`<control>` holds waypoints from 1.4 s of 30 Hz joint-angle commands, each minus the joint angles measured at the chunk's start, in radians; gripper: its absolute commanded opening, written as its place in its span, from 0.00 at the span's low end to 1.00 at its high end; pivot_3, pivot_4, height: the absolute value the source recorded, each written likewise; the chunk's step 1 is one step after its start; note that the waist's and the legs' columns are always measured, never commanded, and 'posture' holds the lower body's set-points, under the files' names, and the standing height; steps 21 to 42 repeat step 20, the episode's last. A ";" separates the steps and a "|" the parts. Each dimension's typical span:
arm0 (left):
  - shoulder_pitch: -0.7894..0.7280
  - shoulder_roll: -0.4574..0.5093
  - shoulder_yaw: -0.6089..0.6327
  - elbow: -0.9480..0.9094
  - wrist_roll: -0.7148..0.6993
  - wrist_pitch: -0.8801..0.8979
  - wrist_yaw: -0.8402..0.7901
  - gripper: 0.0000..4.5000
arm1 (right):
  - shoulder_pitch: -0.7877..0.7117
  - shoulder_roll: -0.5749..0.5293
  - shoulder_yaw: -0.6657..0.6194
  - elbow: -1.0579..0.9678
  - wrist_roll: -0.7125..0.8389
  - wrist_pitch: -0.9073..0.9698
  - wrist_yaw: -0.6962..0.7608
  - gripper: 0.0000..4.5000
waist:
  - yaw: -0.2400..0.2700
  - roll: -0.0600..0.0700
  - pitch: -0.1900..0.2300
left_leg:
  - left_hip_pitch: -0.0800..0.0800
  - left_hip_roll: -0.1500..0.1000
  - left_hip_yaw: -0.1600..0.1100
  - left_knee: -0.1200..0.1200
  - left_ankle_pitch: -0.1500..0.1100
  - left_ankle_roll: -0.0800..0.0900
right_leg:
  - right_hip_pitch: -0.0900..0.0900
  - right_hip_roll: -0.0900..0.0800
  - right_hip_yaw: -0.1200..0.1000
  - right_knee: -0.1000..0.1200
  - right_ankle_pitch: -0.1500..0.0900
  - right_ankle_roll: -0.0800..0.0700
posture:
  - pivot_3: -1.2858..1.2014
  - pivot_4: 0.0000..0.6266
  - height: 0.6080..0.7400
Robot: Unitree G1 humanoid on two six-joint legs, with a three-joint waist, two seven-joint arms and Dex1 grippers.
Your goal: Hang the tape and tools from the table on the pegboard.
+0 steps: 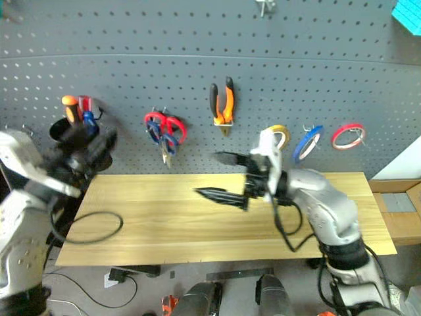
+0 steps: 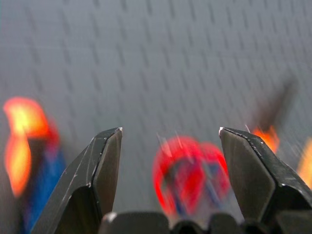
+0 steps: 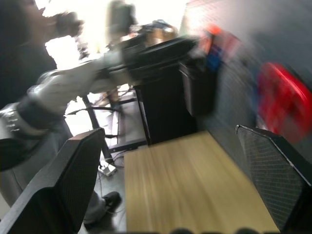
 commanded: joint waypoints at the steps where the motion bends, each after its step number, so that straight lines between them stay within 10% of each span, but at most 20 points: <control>1: 0.069 0.000 -0.027 -0.126 -0.055 0.037 -0.020 0.75 | 0.032 -0.026 -0.053 -0.045 0.055 0.013 -0.003 1.00 | 0.001 0.000 0.000 | 0.001 0.000 0.000 0.000 0.000 0.000 | 0.002 0.000 0.000 0.000 0.000 0.000 | 0.54 0.30 1.00; 14: 0.211 -0.168 -0.173 0.002 0.252 -0.111 0.057 0.75 | 0.191 -0.092 -0.140 0.149 -0.162 -0.125 -0.154 1.00 | 0.022 0.003 -0.006 | 0.004 0.000 0.003 0.000 0.000 0.000 | 0.005 -0.001 0.001 -0.001 0.000 0.000 | 0.53 0.28 1.00; 42: 0.225 -0.158 -0.175 0.061 0.290 -0.137 0.020 0.75 | 0.258 -0.131 -0.162 0.190 -0.189 -0.128 -0.148 1.00 | 0.024 0.004 -0.008 | 0.004 0.000 0.003 0.000 0.000 0.000 | 0.006 -0.001 0.001 -0.001 0.000 -0.001 | 0.53 0.28 1.00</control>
